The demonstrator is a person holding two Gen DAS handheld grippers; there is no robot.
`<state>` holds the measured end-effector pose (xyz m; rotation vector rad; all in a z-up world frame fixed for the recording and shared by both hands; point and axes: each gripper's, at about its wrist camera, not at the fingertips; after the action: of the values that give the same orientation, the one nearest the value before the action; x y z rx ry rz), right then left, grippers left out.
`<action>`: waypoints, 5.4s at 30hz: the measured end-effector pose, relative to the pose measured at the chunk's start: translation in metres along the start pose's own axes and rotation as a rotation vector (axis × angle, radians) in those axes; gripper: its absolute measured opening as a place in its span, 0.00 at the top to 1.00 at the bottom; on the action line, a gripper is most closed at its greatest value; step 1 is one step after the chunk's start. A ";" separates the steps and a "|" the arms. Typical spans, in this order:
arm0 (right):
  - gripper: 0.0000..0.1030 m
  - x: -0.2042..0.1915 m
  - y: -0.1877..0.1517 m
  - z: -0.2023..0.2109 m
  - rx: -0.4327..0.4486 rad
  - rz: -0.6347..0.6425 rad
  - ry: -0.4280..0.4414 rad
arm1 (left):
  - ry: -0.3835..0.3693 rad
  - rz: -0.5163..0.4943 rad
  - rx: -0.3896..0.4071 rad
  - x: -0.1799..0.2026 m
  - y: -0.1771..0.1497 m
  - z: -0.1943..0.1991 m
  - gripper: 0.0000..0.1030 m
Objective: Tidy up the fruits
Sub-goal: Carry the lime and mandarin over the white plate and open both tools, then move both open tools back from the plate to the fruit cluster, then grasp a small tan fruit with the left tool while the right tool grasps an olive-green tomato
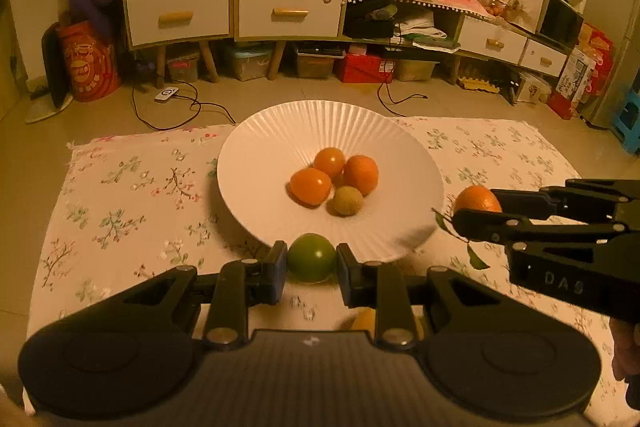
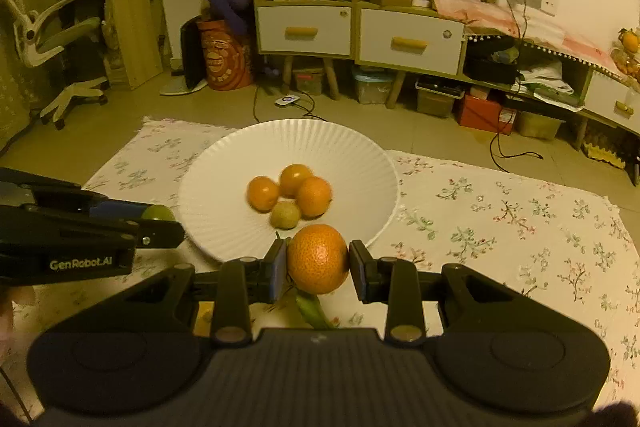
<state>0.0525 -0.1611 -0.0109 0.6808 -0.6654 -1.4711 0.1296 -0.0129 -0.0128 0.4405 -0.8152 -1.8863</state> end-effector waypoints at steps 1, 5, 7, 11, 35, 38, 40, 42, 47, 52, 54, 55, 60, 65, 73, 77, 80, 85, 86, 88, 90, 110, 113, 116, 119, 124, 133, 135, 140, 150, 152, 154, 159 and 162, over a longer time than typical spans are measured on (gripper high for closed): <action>0.71 0.002 0.001 -0.002 0.001 -0.002 0.000 | 0.000 -0.002 0.000 0.000 0.002 -0.003 0.70; 0.71 0.009 0.008 -0.011 0.013 -0.003 0.007 | -0.008 0.001 0.005 -0.002 0.011 -0.017 0.70; 0.71 0.010 0.011 -0.016 0.017 -0.001 0.011 | -0.023 0.006 0.012 -0.002 0.014 -0.023 0.70; 0.71 0.010 0.016 -0.028 0.015 0.006 0.023 | -0.023 -0.002 0.007 -0.001 0.021 -0.037 0.70; 0.71 0.016 0.017 -0.062 -0.029 0.013 0.042 | -0.041 -0.049 -0.032 0.000 0.021 -0.071 0.70; 0.71 0.015 0.017 -0.062 -0.030 0.018 0.041 | -0.039 -0.053 -0.031 -0.001 0.021 -0.071 0.70; 0.70 0.015 0.016 -0.062 -0.029 0.016 0.041 | -0.039 -0.053 -0.032 -0.001 0.021 -0.072 0.70; 0.70 0.015 0.017 -0.063 -0.029 0.014 0.042 | -0.040 -0.053 -0.033 -0.002 0.021 -0.071 0.70; 0.70 0.015 0.017 -0.062 -0.026 0.008 0.044 | -0.044 -0.057 -0.032 -0.003 0.022 -0.071 0.64; 0.63 0.015 0.020 -0.053 -0.006 -0.005 0.053 | -0.041 -0.064 -0.022 -0.002 0.023 -0.067 0.47; 0.60 0.015 0.021 -0.048 0.001 -0.003 0.053 | -0.043 -0.065 -0.019 -0.001 0.023 -0.063 0.44; 0.58 0.015 0.022 -0.045 0.004 -0.003 0.054 | -0.043 -0.066 -0.019 0.000 0.023 -0.061 0.42; 0.48 0.012 0.024 -0.029 0.021 0.008 0.049 | -0.040 -0.070 -0.011 0.001 0.020 -0.047 0.33; 0.40 0.007 0.023 -0.014 0.029 0.018 0.054 | -0.036 -0.080 -0.010 0.003 0.016 -0.031 0.25; 0.28 -0.002 0.016 0.012 0.027 0.029 0.075 | -0.029 -0.085 -0.004 0.006 0.002 -0.006 0.11; 0.22 -0.004 0.011 0.024 0.028 0.022 0.082 | -0.021 -0.096 -0.010 0.008 -0.006 0.006 0.09; 0.19 -0.006 0.007 0.031 0.025 0.017 0.086 | -0.022 -0.099 -0.008 0.008 -0.014 0.016 0.06; 0.15 -0.008 -0.004 0.040 0.003 0.009 0.107 | -0.025 -0.105 -0.006 0.010 -0.024 0.027 0.03; 0.15 -0.009 -0.007 0.041 0.000 0.010 0.108 | -0.027 -0.104 -0.007 0.010 -0.025 0.028 0.02; 0.14 -0.010 -0.011 0.044 -0.007 0.015 0.107 | -0.028 -0.103 -0.009 0.010 -0.028 0.032 0.01; 0.13 -0.012 -0.014 0.046 -0.013 0.013 0.107 | -0.029 -0.104 -0.009 0.010 -0.032 0.035 0.01; 0.09 -0.012 -0.058 0.051 -0.019 0.039 0.059 | -0.013 -0.119 -0.028 -0.009 -0.090 0.045 0.00; 0.09 -0.012 -0.067 0.048 -0.032 0.051 0.061 | -0.009 -0.125 -0.043 -0.015 -0.095 0.042 0.00; 0.09 -0.014 -0.075 0.045 -0.050 0.070 0.062 | 0.009 -0.120 -0.058 -0.021 -0.099 0.037 0.00; 0.09 -0.015 -0.081 0.042 -0.070 0.090 0.060 | 0.026 -0.116 -0.069 -0.025 -0.101 0.033 0.00; 0.09 -0.016 -0.085 0.037 -0.091 0.099 0.063 | 0.016 -0.130 -0.078 -0.028 -0.103 0.026 0.07; 0.15 -0.021 -0.089 0.027 -0.118 0.112 0.080 | -0.043 -0.165 -0.079 -0.024 -0.099 0.012 0.23; 0.19 -0.021 -0.090 0.025 -0.122 0.111 0.086 | -0.060 -0.177 -0.071 -0.023 -0.099 0.010 0.26; 0.30 -0.021 -0.089 0.020 -0.135 0.092 0.106 | -0.097 -0.185 -0.058 -0.021 -0.096 0.005 0.31; 0.42 -0.025 -0.089 0.015 -0.146 0.098 0.121 | -0.134 -0.195 -0.040 -0.018 -0.091 -0.001 0.43; 0.44 -0.025 -0.089 0.014 -0.147 0.097 0.119 | -0.137 -0.197 -0.039 -0.017 -0.090 -0.002 0.45; 0.45 -0.025 -0.089 0.013 -0.144 0.096 0.118 | -0.138 -0.198 -0.038 -0.017 -0.090 -0.002 0.47; 0.48 -0.025 -0.087 0.013 -0.139 0.090 0.121 | -0.142 -0.200 -0.036 -0.015 -0.090 -0.003 0.51; 0.50 -0.025 -0.087 0.012 -0.139 0.093 0.122 | -0.149 -0.193 -0.038 -0.015 -0.089 -0.003 0.55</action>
<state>-0.0136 -0.1351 -0.0690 0.6182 -0.4896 -1.3644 0.0802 0.0247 -0.0784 0.3693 -0.8581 -2.1305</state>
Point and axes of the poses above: each gripper's, at about its wrist camera, not at the fingertips, and z roughly against the way its jaws point, x to its right, y to its top, and after that the axes turned 2 degrees about -z, right-handed
